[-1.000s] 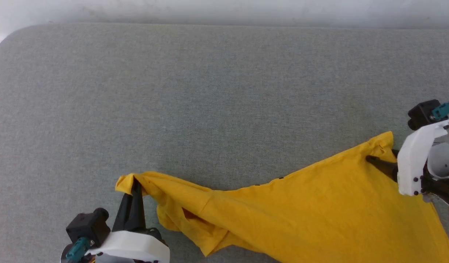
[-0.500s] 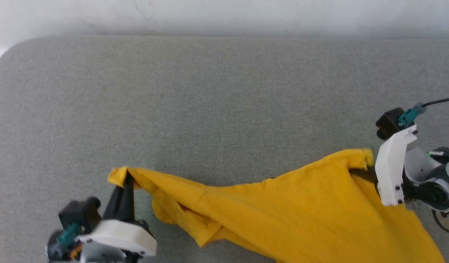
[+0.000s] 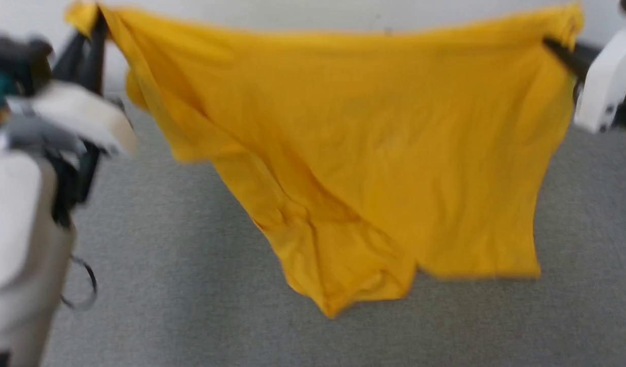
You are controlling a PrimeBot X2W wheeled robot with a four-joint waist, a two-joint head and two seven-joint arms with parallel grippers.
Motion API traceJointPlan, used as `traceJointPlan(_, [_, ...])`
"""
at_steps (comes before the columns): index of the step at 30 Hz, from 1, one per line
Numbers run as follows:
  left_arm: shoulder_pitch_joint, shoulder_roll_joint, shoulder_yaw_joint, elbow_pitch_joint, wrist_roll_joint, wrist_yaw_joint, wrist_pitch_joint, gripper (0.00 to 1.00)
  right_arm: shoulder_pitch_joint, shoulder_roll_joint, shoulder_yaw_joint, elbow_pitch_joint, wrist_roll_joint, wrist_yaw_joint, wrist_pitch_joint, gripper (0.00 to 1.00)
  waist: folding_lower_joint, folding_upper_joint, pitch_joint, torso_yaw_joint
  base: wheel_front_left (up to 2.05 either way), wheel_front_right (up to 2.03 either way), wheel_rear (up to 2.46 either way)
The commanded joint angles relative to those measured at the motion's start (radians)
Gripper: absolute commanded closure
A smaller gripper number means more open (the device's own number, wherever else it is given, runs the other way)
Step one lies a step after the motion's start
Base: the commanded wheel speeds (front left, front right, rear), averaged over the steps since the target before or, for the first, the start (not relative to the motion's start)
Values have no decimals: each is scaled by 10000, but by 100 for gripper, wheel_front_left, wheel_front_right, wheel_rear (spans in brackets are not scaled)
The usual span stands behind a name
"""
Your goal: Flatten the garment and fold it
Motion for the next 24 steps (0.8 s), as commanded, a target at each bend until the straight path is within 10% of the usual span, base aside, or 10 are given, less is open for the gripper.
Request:
traceJointPlan(1, [-377, 101, 9, 230, 122, -56, -50, 100, -248, 75, -42, 110, -82, -11, -119, 100, 0, 0, 212, -313, 0, 0, 0])
traceJointPlan(14, [-7102, 136, -545, 5104, 1658, -508, -1390, 100, -5041, 906, -72, 2685, -1321, -11, -3898, 100, 0, 0, 2058, -1124, 0, 0, 0])
traceJointPlan(24, [-8731, -487, -796, 6953, 1658, -647, -2042, 100, -6476, 986, 1075, 3983, -1140, -11, -5575, 100, 0, 0, 3524, -815, 0, 0, 0])
